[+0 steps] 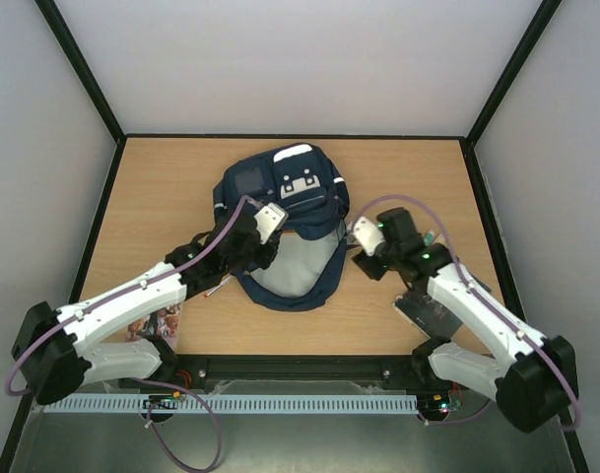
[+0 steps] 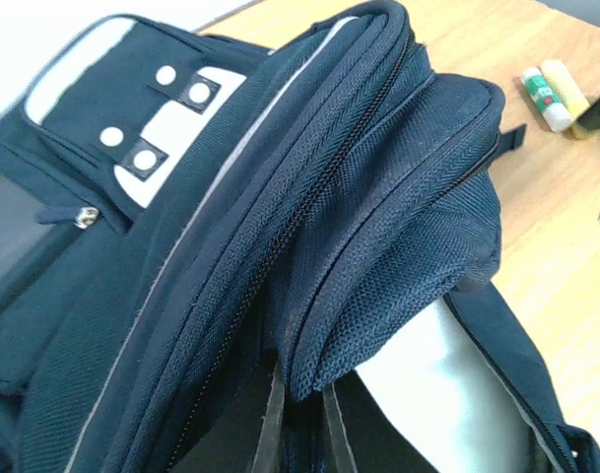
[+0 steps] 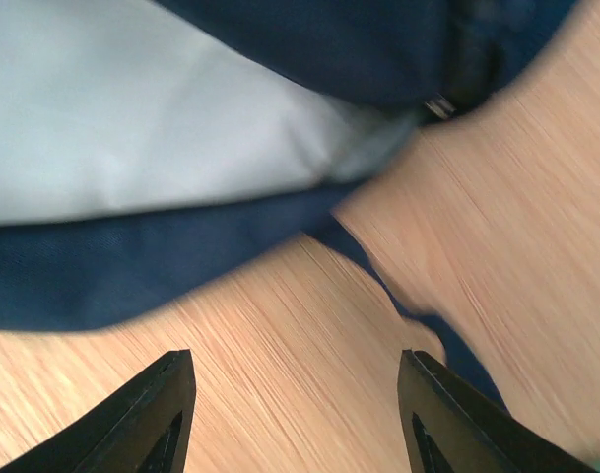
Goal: Pack the student bag
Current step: Move the book to the center of the board, then move the stationery to the center of the board, then pick up the book from the center of the board.
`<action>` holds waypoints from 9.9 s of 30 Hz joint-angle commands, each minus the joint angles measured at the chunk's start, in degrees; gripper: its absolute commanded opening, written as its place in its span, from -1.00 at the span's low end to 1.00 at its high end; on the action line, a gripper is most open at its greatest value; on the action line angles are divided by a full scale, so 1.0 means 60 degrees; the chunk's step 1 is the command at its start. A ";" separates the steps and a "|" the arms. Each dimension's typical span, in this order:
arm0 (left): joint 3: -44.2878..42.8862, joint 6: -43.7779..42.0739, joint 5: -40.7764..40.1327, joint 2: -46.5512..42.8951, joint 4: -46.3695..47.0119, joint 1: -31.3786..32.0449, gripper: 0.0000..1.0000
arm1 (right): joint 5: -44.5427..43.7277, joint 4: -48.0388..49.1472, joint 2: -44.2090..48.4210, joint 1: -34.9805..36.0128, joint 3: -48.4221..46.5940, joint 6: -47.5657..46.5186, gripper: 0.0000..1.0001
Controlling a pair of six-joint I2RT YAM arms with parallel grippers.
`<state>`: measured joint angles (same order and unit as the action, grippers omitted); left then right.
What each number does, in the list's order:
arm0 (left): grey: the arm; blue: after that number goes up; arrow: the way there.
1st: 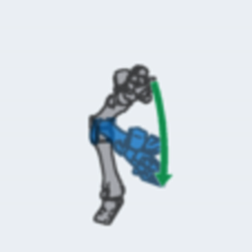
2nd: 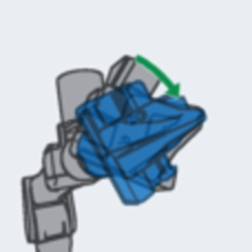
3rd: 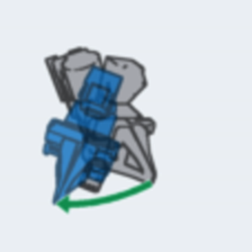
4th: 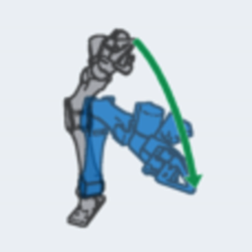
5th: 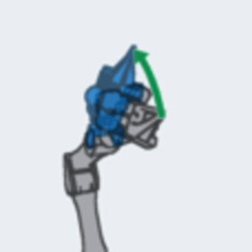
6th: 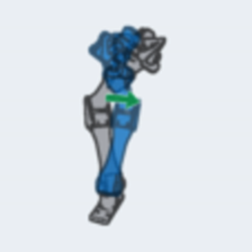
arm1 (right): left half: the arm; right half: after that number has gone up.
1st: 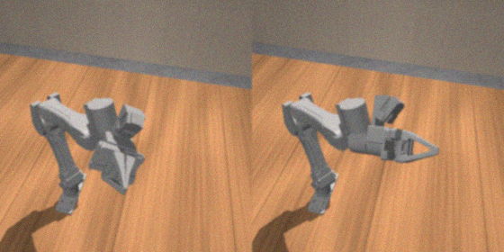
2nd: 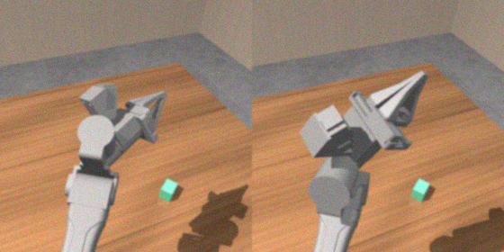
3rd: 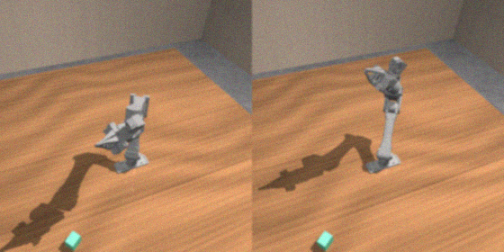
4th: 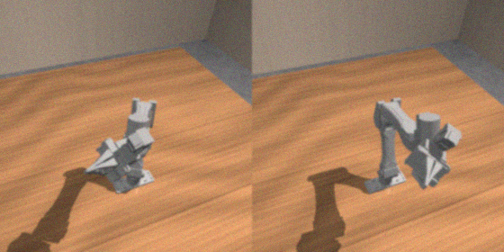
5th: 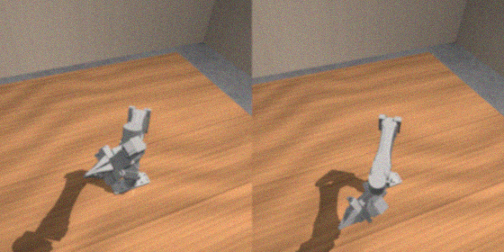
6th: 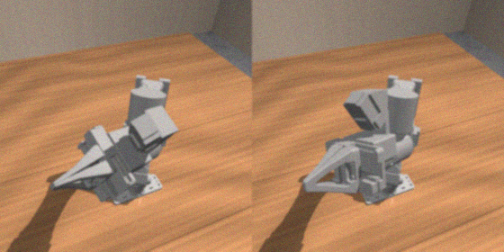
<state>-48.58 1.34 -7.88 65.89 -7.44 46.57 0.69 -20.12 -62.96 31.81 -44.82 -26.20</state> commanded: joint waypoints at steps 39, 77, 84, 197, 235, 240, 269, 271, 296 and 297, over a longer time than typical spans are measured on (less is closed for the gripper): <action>-0.1470 0.3335 0.1247 0.2457 0.0412 0.2620 0.49 | 0.1455 -0.3257 -0.3615 -1.2860 -0.1341 -0.0935 0.57; -0.1149 0.4360 0.1922 0.4297 0.1153 0.2705 0.47 | 0.1712 -0.4029 -0.3267 -0.9575 0.0739 -0.2550 0.47; -0.1004 0.4698 0.1958 0.4385 0.1393 0.2827 0.47 | 0.2029 -0.4136 -0.3159 -0.8070 0.0773 -0.1684 0.46; -0.1624 0.4724 0.1460 0.3309 -0.0910 0.2009 0.46 | 0.0056 -0.3804 -1.3012 -0.3830 -1.3070 0.1867 -0.36; -0.0193 0.4965 0.1047 0.1317 -0.0449 0.2126 0.46 | 0.0168 -0.3046 -0.7156 -0.5786 -0.5155 0.3193 0.46; -0.0213 0.4910 0.1039 0.1310 -0.0431 0.2124 0.46 | -0.0311 -0.2675 -0.6836 -0.5882 -0.4915 0.3074 0.44; -0.1496 0.6141 0.2664 0.4620 0.1202 0.3614 0.99 | 0.0184 -0.6385 -0.2188 -0.6088 -0.1270 -0.1036 0.59; -0.1937 0.6393 0.2862 0.5364 0.1392 0.3783 0.98 | 0.0069 -0.6377 -0.2163 -0.6084 -0.1060 -0.1123 0.59; -0.1998 1.1739 0.3293 0.8007 0.3927 0.4027 0.98 | 0.2176 -0.5707 -0.4077 -0.7554 0.0118 -0.2308 0.39; -0.1989 1.1783 0.3366 0.8070 0.3986 0.4003 0.98 | 0.2329 -0.5768 -0.4191 -0.7633 0.0104 -0.2412 0.37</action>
<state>-62.26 66.85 11.57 112.03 13.89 70.59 8.54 -52.12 -84.16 -11.94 -44.82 -37.15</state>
